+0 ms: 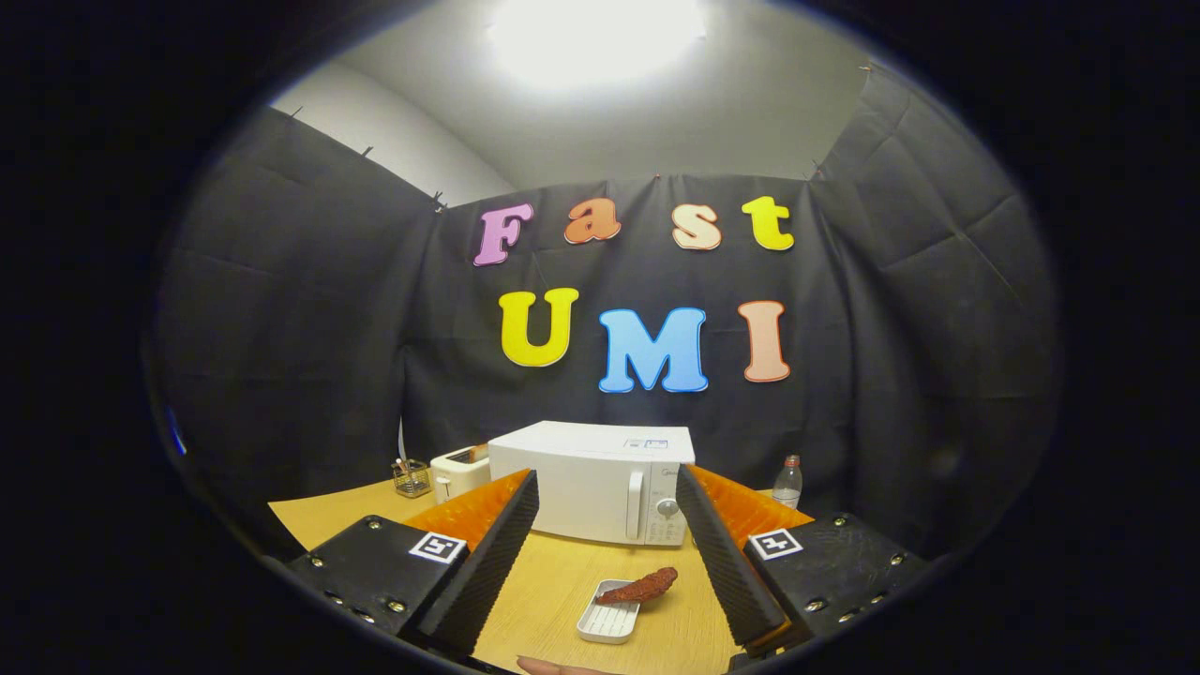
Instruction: Open the microwave, put the food inside, and close the microwave door.
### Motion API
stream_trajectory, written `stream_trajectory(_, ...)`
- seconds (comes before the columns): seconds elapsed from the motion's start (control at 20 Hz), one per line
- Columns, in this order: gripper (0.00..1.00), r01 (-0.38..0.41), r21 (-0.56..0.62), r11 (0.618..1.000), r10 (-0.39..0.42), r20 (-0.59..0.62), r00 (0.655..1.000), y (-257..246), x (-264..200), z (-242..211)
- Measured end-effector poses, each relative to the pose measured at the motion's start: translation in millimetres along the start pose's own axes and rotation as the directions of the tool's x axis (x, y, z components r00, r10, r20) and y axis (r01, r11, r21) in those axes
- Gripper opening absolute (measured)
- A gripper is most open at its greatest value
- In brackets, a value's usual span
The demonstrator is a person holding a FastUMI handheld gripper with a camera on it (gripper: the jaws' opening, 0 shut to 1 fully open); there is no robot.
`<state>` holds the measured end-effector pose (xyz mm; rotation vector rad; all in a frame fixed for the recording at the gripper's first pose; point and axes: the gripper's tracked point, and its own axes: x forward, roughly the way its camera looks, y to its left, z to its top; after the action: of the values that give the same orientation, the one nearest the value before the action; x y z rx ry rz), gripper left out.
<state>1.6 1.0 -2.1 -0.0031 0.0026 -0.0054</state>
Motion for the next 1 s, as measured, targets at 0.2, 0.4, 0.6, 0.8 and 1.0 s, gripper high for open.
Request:
stream_trajectory(0.2,0.94,0.002,0.007,1.0,-0.002,-0.003,1.0,0,2,-2)
stream_trajectory(0.4,0.94,0.007,0.008,1.0,-0.007,-0.006,1.0,1,6,-4)
stream_trajectory(0.6,0.94,0.006,0.007,1.0,-0.006,-0.006,1.0,2,10,-7)
stream_trajectory(0.8,0.94,0.006,0.014,1.0,-0.006,-0.012,1.0,4,16,-12)
stream_trajectory(1.0,0.94,0.005,0.02,1.0,-0.005,-0.022,1.0,4,25,-20)
